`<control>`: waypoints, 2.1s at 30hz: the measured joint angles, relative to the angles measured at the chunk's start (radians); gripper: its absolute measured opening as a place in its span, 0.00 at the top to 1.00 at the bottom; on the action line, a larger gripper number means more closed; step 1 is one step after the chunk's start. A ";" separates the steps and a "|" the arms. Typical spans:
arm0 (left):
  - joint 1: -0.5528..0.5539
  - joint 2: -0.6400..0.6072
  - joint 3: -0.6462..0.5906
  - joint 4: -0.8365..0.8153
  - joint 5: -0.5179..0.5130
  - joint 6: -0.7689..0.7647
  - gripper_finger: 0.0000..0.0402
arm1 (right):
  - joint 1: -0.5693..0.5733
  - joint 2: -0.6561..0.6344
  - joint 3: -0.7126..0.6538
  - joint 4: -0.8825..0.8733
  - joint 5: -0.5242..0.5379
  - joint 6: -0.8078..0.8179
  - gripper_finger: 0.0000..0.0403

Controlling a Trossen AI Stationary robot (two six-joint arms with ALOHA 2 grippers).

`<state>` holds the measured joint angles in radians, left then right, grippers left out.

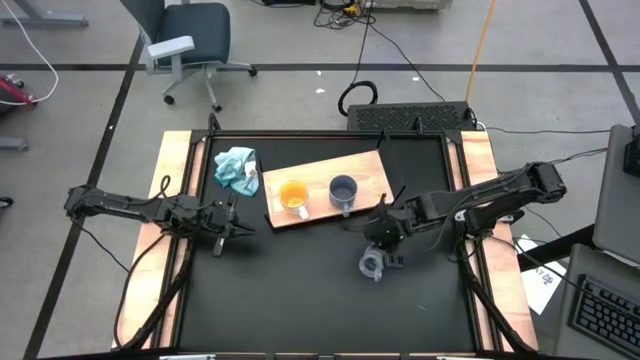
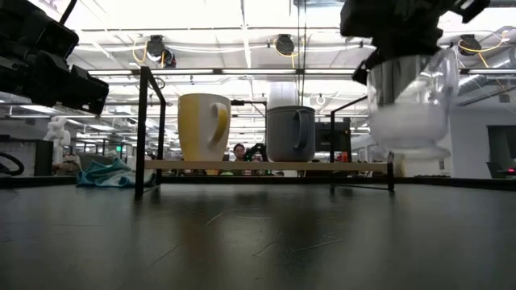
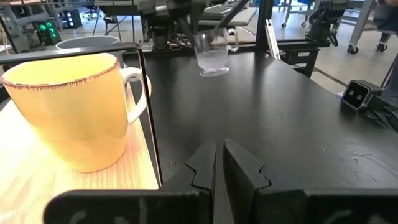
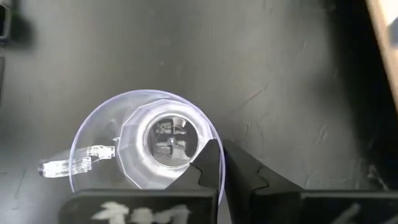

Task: Stack small to large cups/mugs on shelf
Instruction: Put the transparent mug on the shelf

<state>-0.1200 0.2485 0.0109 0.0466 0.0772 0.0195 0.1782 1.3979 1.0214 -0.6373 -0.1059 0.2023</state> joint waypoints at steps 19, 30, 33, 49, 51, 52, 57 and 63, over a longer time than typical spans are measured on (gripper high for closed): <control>0.000 0.000 0.000 0.001 -0.008 0.001 0.92 | -0.047 -0.218 0.000 0.031 0.012 -0.065 1.00; 0.000 0.000 0.000 -0.007 -0.008 0.001 0.92 | -0.046 -0.227 0.000 0.028 0.034 -0.088 1.00; 0.000 0.000 0.000 -0.013 -0.008 0.001 0.92 | -0.051 -0.240 0.000 0.026 0.035 -0.099 1.00; 0.000 0.000 0.000 -0.017 -0.009 0.002 0.92 | -0.211 -0.308 0.000 -0.068 0.050 -0.126 1.00; 0.000 0.000 0.000 -0.017 -0.009 0.002 0.92 | -0.240 -0.305 0.000 -0.105 0.049 -0.132 1.00; 0.000 0.000 0.000 -0.017 -0.010 0.002 0.92 | -0.250 -0.304 0.000 -0.123 0.049 -0.132 1.00; 0.000 0.000 0.000 -0.017 -0.035 0.003 0.92 | -0.262 -0.305 0.000 -0.145 0.035 -0.148 1.00; 0.000 0.000 0.000 -0.016 -0.036 0.001 0.92 | -0.262 -0.305 0.000 -0.132 0.018 -0.165 1.00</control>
<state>-0.1200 0.2485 0.0109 0.0303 0.0413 0.0202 -0.0837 1.0931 1.0214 -0.7690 -0.0876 0.0373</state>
